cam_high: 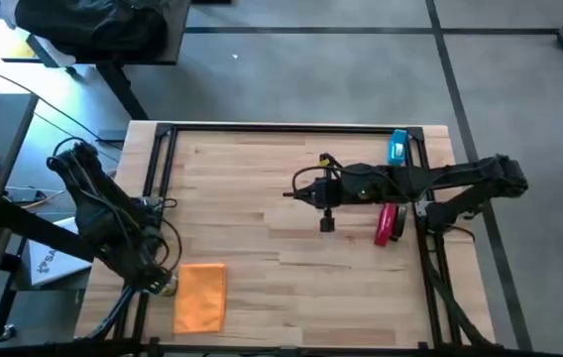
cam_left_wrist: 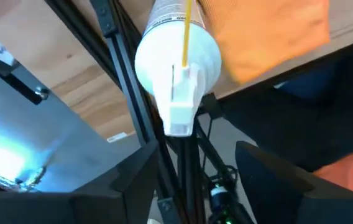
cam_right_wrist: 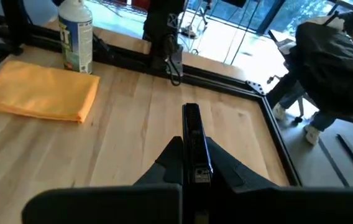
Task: Apply microfiber cloth
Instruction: Spray the black cellphone using the spray bottle
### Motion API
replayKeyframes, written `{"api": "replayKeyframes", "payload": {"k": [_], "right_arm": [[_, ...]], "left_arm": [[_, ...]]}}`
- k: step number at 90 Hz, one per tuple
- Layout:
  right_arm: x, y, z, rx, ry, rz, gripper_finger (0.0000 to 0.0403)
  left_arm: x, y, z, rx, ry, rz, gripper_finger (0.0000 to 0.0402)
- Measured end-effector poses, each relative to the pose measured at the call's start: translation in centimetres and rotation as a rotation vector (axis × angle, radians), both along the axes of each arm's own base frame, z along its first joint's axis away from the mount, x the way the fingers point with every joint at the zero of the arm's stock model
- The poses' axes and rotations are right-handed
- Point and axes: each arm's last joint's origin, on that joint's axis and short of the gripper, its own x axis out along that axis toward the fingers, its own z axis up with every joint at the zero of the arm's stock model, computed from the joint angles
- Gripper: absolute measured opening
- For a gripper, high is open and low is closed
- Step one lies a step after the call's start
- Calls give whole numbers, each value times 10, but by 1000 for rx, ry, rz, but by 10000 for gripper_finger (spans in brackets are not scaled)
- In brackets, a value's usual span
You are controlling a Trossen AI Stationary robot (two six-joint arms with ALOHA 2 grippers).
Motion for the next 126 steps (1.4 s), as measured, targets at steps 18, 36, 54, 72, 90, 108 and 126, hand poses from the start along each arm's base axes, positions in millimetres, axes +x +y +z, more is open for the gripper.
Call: {"api": "replayKeyframes", "payload": {"k": [18,36,54,72,90,108,126], "right_arm": [[0,0,0,0,-1,5,0],[0,0,0,-5,0,6,0],[0,0,0,4,-2,2,0],[0,0,0,14,-3,-2,0],[0,1,1,28,-8,-5,0],[-1,2,3,36,-21,-6,0],[-6,1,8,38,-31,-7,0]], "left_arm": [[4,-2,-14,108,-9,-73,197],[-1,-3,-25,119,60,-104,198],[-1,-2,-27,162,5,-144,196],[-2,0,-38,185,22,-214,151],[2,3,-39,103,71,-257,82],[11,12,-38,139,3,-296,15],[20,21,-38,163,-37,-321,2]]}}
